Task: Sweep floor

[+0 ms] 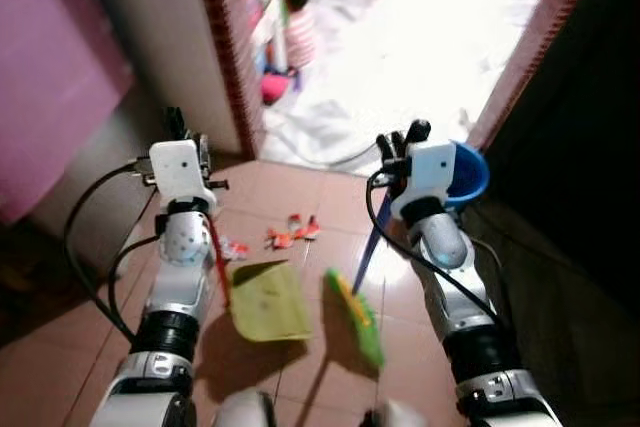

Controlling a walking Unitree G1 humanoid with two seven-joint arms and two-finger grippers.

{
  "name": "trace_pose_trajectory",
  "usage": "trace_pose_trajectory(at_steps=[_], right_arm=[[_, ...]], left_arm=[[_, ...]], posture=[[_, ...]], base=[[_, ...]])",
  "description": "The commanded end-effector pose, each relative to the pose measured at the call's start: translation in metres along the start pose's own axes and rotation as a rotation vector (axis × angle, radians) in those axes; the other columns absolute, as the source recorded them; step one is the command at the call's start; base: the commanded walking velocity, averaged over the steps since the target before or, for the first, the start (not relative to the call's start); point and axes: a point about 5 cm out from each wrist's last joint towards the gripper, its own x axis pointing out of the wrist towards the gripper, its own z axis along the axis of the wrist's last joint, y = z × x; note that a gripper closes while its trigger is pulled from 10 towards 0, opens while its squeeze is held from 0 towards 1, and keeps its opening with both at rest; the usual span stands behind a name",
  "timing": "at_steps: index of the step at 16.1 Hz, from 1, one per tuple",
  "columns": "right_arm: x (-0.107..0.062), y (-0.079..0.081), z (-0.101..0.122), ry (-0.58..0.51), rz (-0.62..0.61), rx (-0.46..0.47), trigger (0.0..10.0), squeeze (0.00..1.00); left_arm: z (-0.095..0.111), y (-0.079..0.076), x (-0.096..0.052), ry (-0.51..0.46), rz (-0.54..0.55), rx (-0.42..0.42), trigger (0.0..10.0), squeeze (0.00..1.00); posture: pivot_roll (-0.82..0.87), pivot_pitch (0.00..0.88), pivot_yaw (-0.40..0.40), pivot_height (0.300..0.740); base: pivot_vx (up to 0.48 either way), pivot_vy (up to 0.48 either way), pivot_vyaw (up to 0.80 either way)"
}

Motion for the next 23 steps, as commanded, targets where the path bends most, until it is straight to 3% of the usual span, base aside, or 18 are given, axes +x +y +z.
trace_pose_trajectory(at_steps=[1, 5, 9, 16, 20, 23], right_arm=[[0.0, -0.012, 0.003, -0.012, -0.031, -0.023, 10.0, 0.0], [0.0, -0.012, 0.003, -0.016, -0.031, -0.031, 10.0, 0.0], [-0.001, -0.012, 0.001, -0.01, -0.023, -0.033, 10.0, 0.0], [-0.001, -0.012, 0.001, -0.008, -0.019, -0.045, 10.0, 0.0], [-0.002, -0.012, 0.0, -0.006, -0.017, -0.05, 10.0, 0.0], [-0.001, -0.007, 0.002, -0.012, -0.013, -0.048, 10.0, 0.0]], left_arm=[[0.022, -0.012, 0.007, -0.087, -0.028, -0.017, 10.0, 0.0], [0.024, -0.014, 0.008, -0.091, -0.035, -0.023, 10.0, 0.0], [0.043, -0.021, 0.014, -0.139, -0.039, -0.063, 10.0, 0.0], [0.057, -0.023, 0.02, -0.166, -0.041, -0.08, 10.0, 0.0], [0.053, -0.022, 0.02, -0.163, -0.044, -0.053, 10.0, 0.0], [0.038, -0.029, 0.017, -0.122, -0.104, -0.03, 10.0, 0.0]], posture=[[-0.06, 0.073, 0.036, 0.74], [-0.06, 0.075, 0.035, 0.74], [-0.06, 0.078, 0.033, 0.74], [-0.06, 0.077, 0.032, 0.74], [-0.06, 0.076, 0.032, 0.74], [-0.07, 0.079, 0.032, 0.74]], base=[[0.469, 0.0, 0.0], [0.469, 0.0, 0.0], [0.461, 0.0, 0.0], [0.43, 0.072, 0.0], [0.189, 0.146, 0.0], [0.0, 0.0, 0.0]])
